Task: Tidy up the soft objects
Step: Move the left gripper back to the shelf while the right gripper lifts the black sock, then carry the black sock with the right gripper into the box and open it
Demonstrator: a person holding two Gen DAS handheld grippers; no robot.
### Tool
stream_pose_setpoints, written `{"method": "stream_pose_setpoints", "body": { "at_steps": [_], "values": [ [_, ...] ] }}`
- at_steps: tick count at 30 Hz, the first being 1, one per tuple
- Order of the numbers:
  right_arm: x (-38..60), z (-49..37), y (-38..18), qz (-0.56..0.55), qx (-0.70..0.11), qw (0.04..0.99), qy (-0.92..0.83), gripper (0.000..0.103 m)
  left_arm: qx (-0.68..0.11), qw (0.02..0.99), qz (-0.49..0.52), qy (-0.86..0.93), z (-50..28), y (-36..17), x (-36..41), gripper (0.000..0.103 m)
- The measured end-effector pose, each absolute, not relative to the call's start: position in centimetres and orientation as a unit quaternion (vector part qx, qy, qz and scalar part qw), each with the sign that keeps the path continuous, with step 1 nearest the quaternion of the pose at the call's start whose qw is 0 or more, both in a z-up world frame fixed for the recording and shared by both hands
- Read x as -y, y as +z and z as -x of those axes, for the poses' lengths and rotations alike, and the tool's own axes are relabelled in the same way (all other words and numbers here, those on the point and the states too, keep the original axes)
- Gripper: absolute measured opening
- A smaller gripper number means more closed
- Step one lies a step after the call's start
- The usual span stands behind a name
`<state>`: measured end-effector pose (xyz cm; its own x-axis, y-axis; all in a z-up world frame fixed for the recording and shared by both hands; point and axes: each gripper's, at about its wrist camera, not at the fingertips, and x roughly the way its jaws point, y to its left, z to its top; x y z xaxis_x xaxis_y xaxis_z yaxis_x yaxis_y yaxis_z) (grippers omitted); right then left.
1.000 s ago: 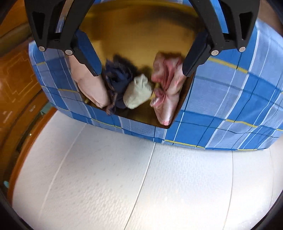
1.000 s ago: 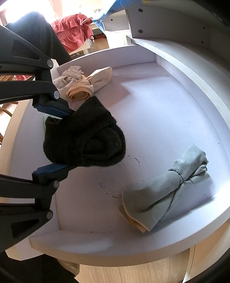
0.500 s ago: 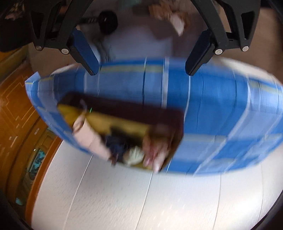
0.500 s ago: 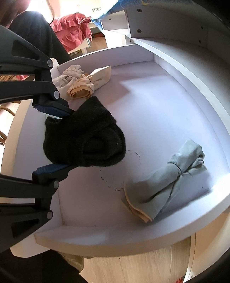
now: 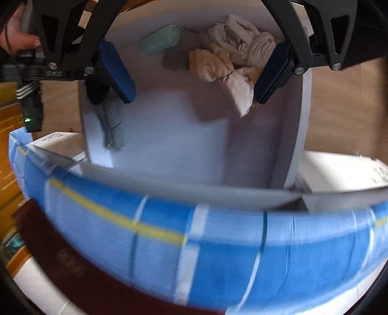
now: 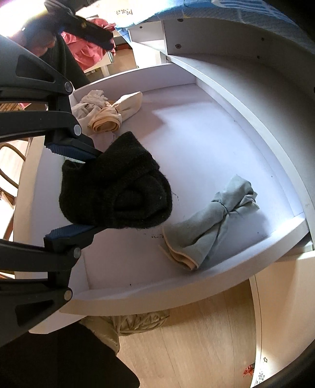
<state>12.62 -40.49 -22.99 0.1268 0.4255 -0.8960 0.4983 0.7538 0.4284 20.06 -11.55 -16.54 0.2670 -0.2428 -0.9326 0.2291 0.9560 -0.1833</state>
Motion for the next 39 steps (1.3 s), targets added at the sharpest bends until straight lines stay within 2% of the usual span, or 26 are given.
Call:
{"method": "stream_pose_setpoints", "body": {
  "at_steps": [6, 18, 39],
  "values": [
    [40.3, -12.4, -23.1, -0.349, -0.661, 0.663, -0.028, 0.047, -0.632, 0.765, -0.009, -0.125, -20.2, -20.4, 10.9, 0.099],
    [39.2, -12.2, -22.1, -0.347, -0.656, 0.670, -0.011, 0.047, -0.688, 0.721, -0.003, -0.083, -20.3, -24.6, 9.9, 0.099],
    [39.6, -10.9, -14.4, -0.385, -0.591, 0.708, 0.049, 0.047, -0.718, 0.692, -0.021, -0.069, -20.8, -29.3, 10.8, 0.099]
  ]
}}
